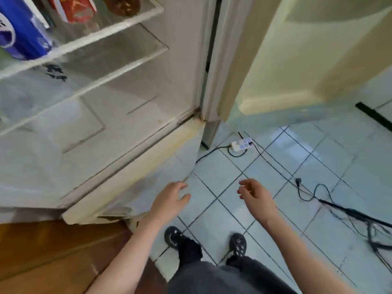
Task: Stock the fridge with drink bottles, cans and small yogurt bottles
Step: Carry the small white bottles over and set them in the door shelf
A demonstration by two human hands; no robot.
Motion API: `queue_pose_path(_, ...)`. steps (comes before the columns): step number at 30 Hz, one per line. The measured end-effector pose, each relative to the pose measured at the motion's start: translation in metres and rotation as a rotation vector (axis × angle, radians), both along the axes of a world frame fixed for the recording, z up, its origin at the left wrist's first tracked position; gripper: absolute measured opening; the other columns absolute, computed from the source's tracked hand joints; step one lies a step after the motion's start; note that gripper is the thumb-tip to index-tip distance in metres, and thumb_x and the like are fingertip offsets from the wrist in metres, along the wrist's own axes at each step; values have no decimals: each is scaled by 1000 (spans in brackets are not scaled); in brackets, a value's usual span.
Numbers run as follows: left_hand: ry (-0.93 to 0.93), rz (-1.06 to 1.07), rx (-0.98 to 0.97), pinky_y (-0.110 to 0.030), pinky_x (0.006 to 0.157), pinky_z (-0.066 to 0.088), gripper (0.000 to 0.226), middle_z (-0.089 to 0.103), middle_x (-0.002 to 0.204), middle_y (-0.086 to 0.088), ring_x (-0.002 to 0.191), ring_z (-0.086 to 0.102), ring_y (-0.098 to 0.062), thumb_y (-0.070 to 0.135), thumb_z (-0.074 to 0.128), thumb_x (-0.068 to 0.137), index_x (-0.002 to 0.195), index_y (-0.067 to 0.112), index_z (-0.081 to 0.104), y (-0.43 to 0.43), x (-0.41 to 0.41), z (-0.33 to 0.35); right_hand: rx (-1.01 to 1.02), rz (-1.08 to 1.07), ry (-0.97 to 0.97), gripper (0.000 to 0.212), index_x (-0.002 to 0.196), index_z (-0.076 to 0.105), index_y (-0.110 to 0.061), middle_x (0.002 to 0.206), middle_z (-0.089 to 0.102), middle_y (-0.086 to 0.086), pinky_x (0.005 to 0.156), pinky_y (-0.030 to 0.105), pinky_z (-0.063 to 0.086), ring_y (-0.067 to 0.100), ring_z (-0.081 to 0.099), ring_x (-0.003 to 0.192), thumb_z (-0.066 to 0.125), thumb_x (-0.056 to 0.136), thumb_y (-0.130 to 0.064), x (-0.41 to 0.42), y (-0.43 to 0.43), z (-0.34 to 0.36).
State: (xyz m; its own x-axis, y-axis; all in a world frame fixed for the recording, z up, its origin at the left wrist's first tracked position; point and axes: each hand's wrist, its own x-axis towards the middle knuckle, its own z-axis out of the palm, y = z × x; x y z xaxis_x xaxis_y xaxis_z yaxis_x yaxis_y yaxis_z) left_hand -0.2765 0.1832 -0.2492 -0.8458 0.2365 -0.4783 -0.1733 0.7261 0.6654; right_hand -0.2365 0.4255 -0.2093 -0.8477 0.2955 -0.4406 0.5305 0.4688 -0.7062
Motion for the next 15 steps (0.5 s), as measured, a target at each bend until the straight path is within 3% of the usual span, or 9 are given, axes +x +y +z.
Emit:
queue_pose_path(3, -176, -131, -65, -22, 92, 37, 41, 53, 131, 2, 116, 51, -13, 33, 52, 96, 133, 17, 48, 32, 30, -20, 92, -6, -234, 21, 110, 59, -18, 96, 66, 1, 79, 33, 49, 20, 63, 87, 52, 92, -24, 65, 45, -39)
queue_pose_path(8, -386, -286, -200, -23, 90, 38, 36, 56, 125, -3, 119, 52, -19, 32, 50, 97, 127, 12, 50, 94, 91, -56, 40, -74, -590, 26, 114, 58, -14, 107, 67, 7, 83, 28, 47, 24, 63, 96, 49, 92, -26, 201, 129, -79)
queue_pose_path(15, -482, -421, -376, -31, 94, 42, 35, 60, 124, -17, 115, 55, -30, 28, 53, 95, 118, 2, 58, 226, 194, -98, 28, -347, -708, 25, 111, 60, -14, 110, 67, 7, 81, 26, 45, 22, 62, 92, 46, 93, -27, 411, 246, -93)
